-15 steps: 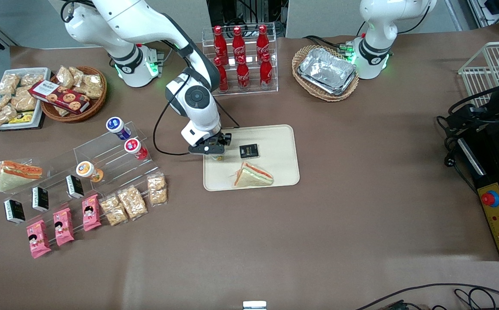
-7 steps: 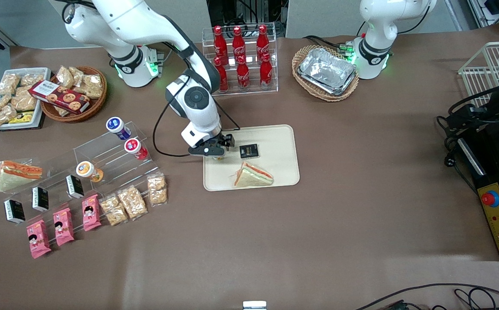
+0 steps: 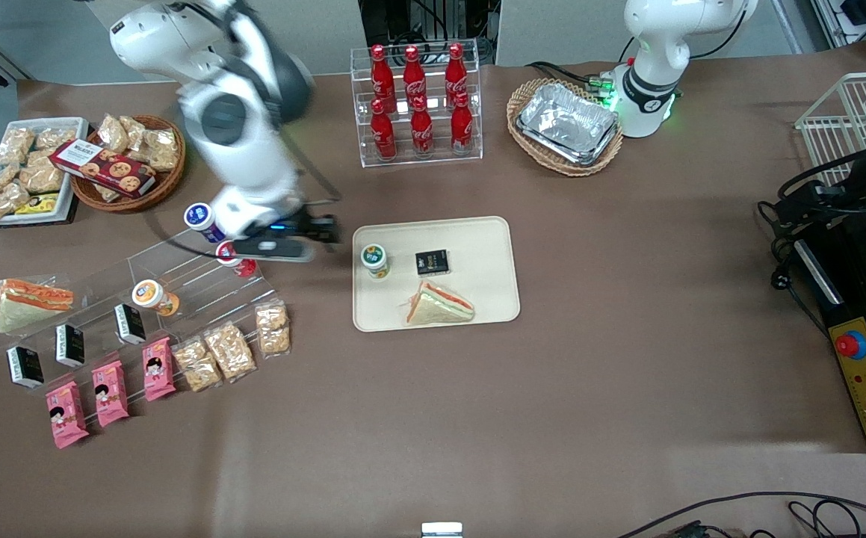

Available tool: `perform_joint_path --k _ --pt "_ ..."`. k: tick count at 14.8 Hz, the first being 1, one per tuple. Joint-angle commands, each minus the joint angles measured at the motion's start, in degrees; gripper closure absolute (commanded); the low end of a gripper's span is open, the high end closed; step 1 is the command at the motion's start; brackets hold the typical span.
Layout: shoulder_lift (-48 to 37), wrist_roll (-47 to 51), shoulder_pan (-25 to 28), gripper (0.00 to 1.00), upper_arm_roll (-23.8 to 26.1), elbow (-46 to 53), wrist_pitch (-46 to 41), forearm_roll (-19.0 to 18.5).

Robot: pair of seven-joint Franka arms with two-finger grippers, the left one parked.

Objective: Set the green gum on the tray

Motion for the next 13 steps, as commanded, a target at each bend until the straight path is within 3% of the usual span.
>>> perform_joint_path --k 1,6,9,13 --pt "-1.6 -15.8 -13.0 0.0 0.4 7.5 -9.8 0.2" --pt "-0.3 -31.6 -28.4 0.0 0.5 17.2 -15.5 0.8" --pt "0.9 -31.6 -31.2 0.0 0.4 23.8 -21.7 0.8" --pt "0.6 -31.4 -31.6 0.0 0.2 24.8 -22.6 0.1"
